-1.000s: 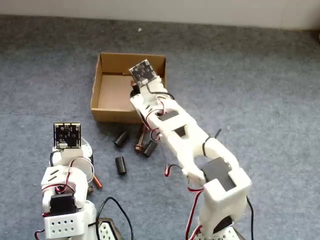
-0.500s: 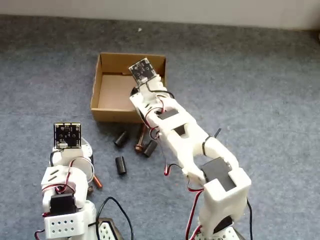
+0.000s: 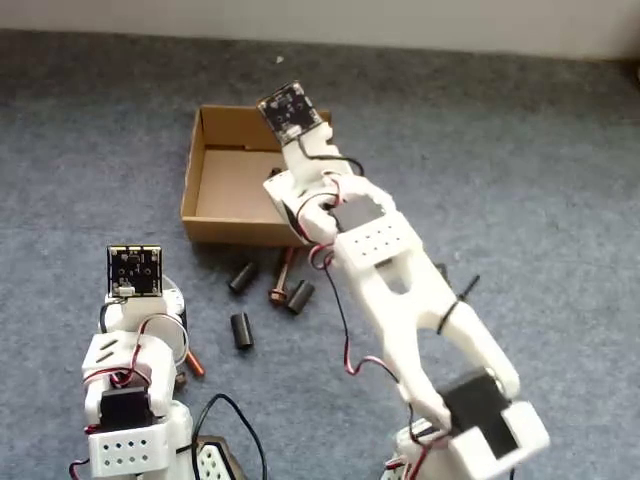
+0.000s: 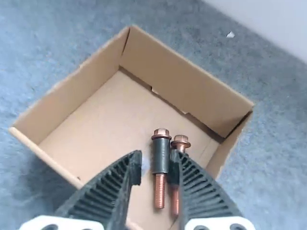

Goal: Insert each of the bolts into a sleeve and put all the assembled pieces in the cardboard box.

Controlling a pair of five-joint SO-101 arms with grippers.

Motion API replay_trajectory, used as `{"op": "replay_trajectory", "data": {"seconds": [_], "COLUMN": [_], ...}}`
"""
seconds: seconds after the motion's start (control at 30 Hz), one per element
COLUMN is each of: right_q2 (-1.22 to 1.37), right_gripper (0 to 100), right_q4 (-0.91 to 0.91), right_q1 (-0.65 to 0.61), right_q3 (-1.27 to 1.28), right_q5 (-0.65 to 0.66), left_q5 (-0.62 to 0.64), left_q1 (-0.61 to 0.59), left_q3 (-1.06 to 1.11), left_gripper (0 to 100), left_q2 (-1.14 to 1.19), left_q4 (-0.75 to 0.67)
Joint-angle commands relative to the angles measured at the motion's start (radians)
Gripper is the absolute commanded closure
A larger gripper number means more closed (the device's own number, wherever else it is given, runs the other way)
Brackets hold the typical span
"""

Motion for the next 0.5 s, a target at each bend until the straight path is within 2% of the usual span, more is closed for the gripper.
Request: {"op": "replay_trajectory", "data": {"seconds": [0.0, 0.27, 0.47], "right_q2": [-0.166, -0.372, -0.390], "right_gripper": [91.1, 91.1, 91.0], "right_q4": [0.050, 0.143, 0.223], "right_q1": [0.008, 0.005, 0.004], "right_q3": [0.031, 0.234, 0.292], "right_q5": [-0.087, -0.304, -0.499], "left_q5": [-0.014, -0.014, -0.014], "left_q1": [0.015, 0.015, 0.015], "left_q3": [0.021, 0.021, 0.021], "left_gripper": [99, 99, 99], "left_q2": [-0.008, -0.010, -0.010], "left_q4": [0.003, 0.003, 0.003]}}
